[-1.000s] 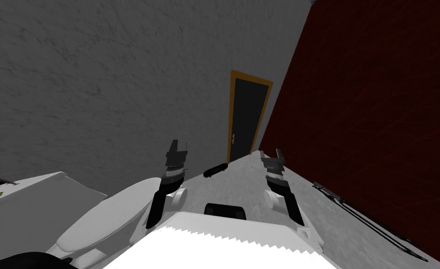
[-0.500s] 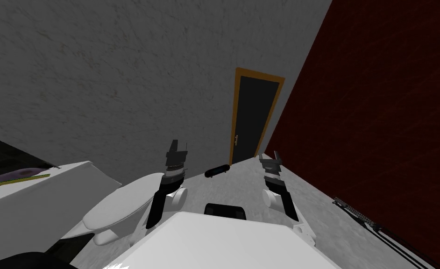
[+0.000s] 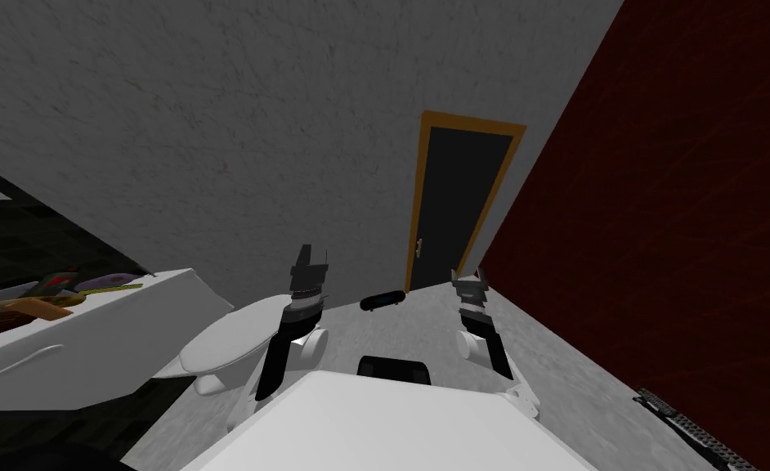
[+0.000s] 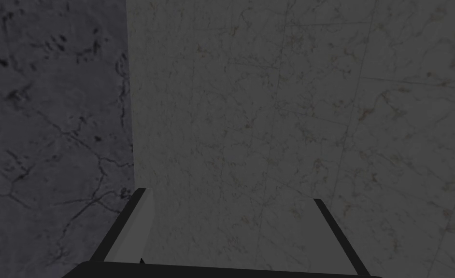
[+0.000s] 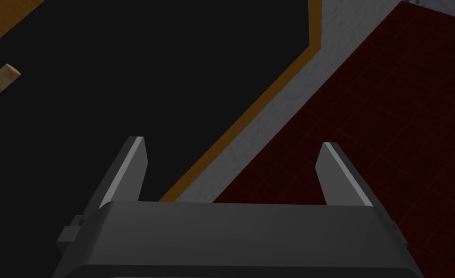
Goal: Pull the door open
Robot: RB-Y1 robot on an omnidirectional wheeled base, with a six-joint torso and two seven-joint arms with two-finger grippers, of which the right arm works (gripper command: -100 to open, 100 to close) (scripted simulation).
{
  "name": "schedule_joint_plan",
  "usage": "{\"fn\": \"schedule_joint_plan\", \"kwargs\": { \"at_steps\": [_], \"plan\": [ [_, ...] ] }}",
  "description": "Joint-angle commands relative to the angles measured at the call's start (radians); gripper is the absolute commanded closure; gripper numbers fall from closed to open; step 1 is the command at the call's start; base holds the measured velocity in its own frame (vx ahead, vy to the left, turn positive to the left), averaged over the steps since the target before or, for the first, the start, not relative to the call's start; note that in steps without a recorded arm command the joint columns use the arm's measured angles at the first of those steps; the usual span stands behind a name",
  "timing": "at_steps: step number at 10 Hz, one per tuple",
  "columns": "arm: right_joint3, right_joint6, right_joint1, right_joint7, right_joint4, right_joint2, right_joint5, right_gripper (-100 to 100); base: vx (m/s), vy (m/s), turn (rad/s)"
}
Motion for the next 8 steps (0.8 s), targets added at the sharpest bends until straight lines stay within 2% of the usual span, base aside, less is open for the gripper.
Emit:
{"fn": "schedule_joint_plan", "kwargs": {
  "at_steps": [1,8],
  "plan": [
    [-0.003,-0.008,-0.020,-0.028,0.044,-0.004,-0.015,-100,0.056,-0.103,0.153],
    [-0.010,-0.049,-0.093,-0.143,0.233,-0.010,-0.074,-100,0.052,-0.099,0.197]
  ]
}}
